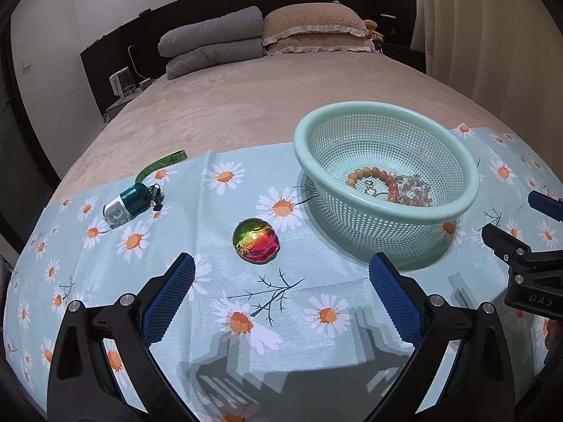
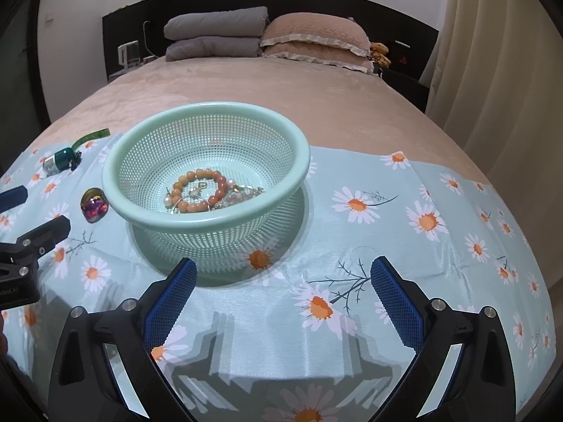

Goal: Organize jewelry

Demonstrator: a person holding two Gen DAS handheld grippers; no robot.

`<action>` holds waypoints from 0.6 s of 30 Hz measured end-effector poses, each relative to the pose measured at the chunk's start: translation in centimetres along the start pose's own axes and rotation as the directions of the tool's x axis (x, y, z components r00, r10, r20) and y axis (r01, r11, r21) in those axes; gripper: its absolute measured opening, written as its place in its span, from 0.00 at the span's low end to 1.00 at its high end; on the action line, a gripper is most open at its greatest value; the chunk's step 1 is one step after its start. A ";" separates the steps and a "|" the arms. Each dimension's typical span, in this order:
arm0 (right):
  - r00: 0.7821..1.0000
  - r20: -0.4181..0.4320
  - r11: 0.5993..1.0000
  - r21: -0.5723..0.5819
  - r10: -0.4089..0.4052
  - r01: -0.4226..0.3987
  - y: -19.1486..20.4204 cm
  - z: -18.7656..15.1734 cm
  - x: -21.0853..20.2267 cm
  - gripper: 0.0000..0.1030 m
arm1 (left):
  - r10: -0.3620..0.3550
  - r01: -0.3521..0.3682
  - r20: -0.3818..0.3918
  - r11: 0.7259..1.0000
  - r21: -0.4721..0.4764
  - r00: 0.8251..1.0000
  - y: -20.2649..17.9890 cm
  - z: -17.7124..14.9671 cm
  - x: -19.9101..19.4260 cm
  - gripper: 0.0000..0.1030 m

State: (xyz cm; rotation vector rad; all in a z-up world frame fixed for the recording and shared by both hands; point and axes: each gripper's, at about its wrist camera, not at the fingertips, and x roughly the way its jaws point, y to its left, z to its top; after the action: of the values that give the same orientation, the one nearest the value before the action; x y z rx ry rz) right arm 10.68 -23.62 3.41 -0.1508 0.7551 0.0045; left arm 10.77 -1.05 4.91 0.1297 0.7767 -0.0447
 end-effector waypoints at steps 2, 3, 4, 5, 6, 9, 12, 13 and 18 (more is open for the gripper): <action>1.000 0.000 1.000 -0.004 -0.006 0.006 0.0 0.0 0.0 0.92 | 0.017 -0.017 -0.023 1.000 0.009 1.000 0.0 -0.1 0.4 0.94; 1.000 -0.004 1.000 0.001 0.002 -0.002 -0.1 0.0 0.1 0.92 | 0.031 -0.030 -0.030 0.999 0.017 0.999 0.0 -0.2 0.5 0.94; 1.000 -0.007 1.000 0.005 0.008 -0.008 -0.2 0.0 0.1 0.92 | 0.038 -0.038 -0.030 0.999 0.019 0.999 0.0 -0.2 0.6 0.94; 1.000 -0.006 1.000 0.005 0.005 -0.005 -0.2 0.0 0.1 0.92 | 0.036 -0.035 -0.032 0.999 0.023 0.999 0.0 -0.3 0.7 0.94; 1.000 -0.002 1.000 0.000 -0.006 0.006 -0.1 0.0 0.1 0.92 | 0.033 -0.032 -0.035 0.999 0.023 0.999 -0.1 -0.3 0.7 0.94; 1.000 -0.001 0.999 -0.020 -0.029 0.029 0.1 -0.1 0.1 0.92 | 0.019 -0.018 -0.037 1.000 0.020 0.999 -0.1 -0.4 0.6 0.94; 1.000 -0.009 1.000 -0.019 -0.019 0.019 0.2 -0.2 0.2 0.92 | 0.024 -0.023 -0.029 0.999 0.041 0.999 -0.4 -0.4 0.5 0.94; 1.000 -0.010 1.000 -0.021 -0.019 0.019 0.2 -0.2 0.2 0.92 | 0.024 -0.022 -0.029 0.999 0.047 0.999 -0.6 -0.4 0.5 0.94; 1.000 -0.017 1.000 -0.016 0.011 -0.011 0.2 -0.2 0.2 0.92 | 0.009 -0.007 -0.032 0.999 0.053 0.999 -0.8 -0.5 0.6 0.94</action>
State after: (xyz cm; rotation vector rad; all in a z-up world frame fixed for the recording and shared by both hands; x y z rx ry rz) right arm 10.72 -23.43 3.08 -0.1618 0.7727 0.0198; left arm 10.75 -1.78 4.03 0.1845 0.8070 -0.0557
